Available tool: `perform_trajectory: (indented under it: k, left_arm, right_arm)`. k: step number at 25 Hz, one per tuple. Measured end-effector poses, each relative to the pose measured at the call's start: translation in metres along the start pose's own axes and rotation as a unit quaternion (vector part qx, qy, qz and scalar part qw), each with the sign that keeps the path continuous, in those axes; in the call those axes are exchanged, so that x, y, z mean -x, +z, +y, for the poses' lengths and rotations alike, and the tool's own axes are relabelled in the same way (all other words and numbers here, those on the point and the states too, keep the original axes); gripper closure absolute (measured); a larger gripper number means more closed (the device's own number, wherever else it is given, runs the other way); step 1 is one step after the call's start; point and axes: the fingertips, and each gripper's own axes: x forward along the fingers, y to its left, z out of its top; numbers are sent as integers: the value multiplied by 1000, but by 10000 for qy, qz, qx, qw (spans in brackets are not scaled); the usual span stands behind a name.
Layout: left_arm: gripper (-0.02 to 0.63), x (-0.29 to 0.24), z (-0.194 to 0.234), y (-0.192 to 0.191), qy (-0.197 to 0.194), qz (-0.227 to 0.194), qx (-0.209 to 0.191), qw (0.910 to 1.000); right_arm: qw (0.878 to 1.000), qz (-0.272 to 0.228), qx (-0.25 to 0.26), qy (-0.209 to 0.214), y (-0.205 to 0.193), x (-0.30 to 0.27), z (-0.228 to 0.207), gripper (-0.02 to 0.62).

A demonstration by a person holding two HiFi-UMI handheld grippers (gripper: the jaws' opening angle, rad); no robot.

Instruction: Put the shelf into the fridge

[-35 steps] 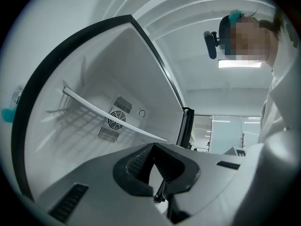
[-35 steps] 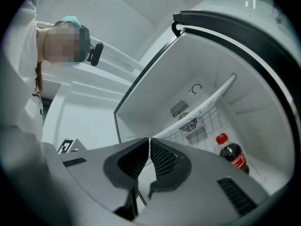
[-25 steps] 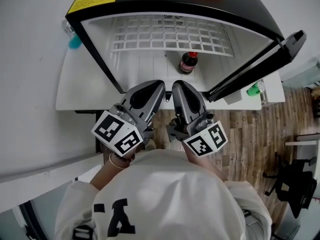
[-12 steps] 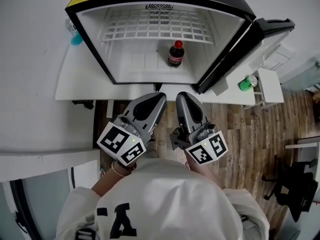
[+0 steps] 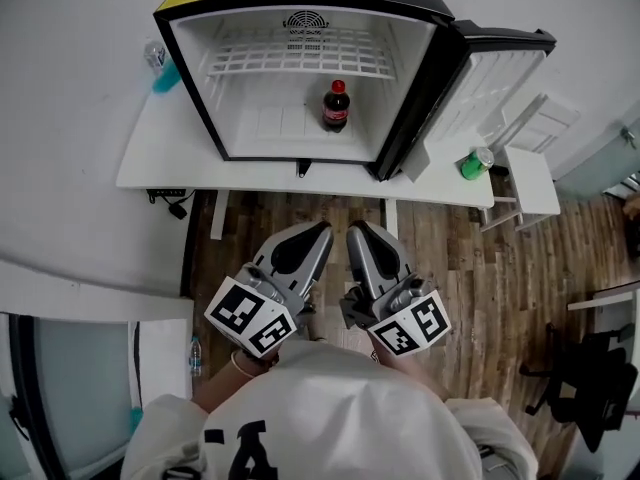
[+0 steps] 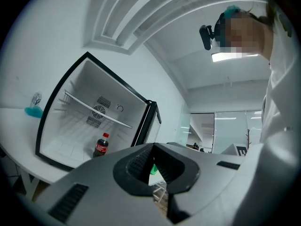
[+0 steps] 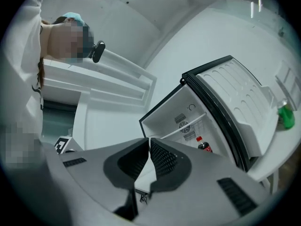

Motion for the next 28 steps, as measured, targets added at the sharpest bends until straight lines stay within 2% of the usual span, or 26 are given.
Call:
perform_trajectory:
  k: [5, 11, 20, 28]
  left_arm:
    - [600, 19, -26, -8, 114, -115, 58, 9999]
    - [600, 35, -49, -11, 224, -217, 3, 9995]
    - [600, 44, -58, -6, 271, -298, 62, 9992]
    - [600, 56, -58, -18, 413, -232, 200, 9987]
  right_arm:
    - [9998, 107, -130, 140, -3, 29, 17, 560]
    - [9994, 117, -49, 311, 2, 50, 32, 560]
    - [9974, 205, -50, 683, 0, 53, 58, 560]
    - [9967, 263, -130, 757, -5, 60, 68, 560]
